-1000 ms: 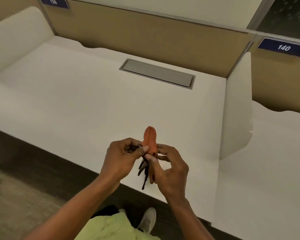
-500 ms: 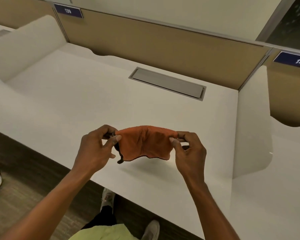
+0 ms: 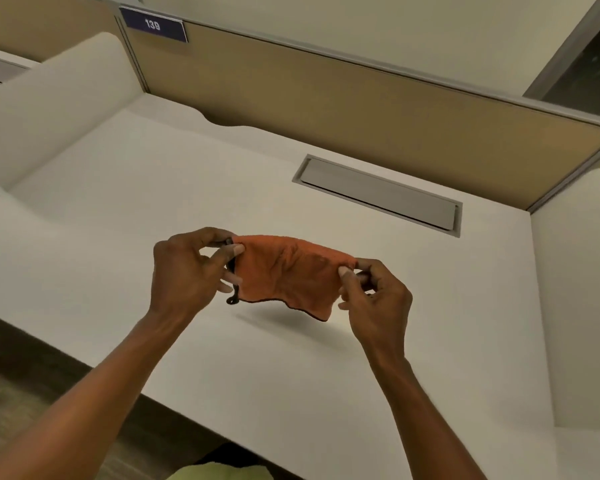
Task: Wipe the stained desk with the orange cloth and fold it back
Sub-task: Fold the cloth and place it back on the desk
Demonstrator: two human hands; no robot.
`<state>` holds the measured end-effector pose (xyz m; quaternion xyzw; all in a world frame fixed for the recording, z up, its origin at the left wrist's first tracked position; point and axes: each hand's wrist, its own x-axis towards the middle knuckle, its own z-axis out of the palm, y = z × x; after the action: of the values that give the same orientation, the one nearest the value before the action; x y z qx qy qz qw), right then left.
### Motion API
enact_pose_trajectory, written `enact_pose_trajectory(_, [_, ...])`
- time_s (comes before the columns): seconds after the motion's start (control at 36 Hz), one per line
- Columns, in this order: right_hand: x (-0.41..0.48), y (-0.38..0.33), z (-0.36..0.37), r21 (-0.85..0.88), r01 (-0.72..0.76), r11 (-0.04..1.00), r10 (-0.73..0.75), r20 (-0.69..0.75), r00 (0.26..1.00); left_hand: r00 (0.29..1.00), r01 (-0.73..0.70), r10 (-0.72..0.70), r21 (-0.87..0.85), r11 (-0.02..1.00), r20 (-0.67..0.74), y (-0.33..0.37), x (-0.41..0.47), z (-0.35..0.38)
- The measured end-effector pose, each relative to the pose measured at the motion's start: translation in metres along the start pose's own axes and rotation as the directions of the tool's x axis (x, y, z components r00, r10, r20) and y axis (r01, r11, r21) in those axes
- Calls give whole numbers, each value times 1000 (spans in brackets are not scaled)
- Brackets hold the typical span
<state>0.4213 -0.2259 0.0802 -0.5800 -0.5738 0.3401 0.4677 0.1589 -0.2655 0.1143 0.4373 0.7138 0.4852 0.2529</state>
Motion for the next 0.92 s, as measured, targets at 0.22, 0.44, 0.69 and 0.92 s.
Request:
enact_pose_trajectory(0.22, [51,-19,84,77,-138,987,134,54,990,998,6,-8,22,1000,67,-27,116,-24])
enact_pose_trajectory(0.44, [121,-22,142,109,-381,918,383,-3,924,990,-63,43,149,987,133,-51,216,-7])
enact_pose_trajectory(0.69, [192,4,184,60,-429,901,431,-17,902,984,-151,116,284,947,137,-78,285,49])
enact_pose_trajectory(0.92, [230,34,205,22,-437,899,438,-60,897,972,-186,122,343,921,200,-100,315,83])
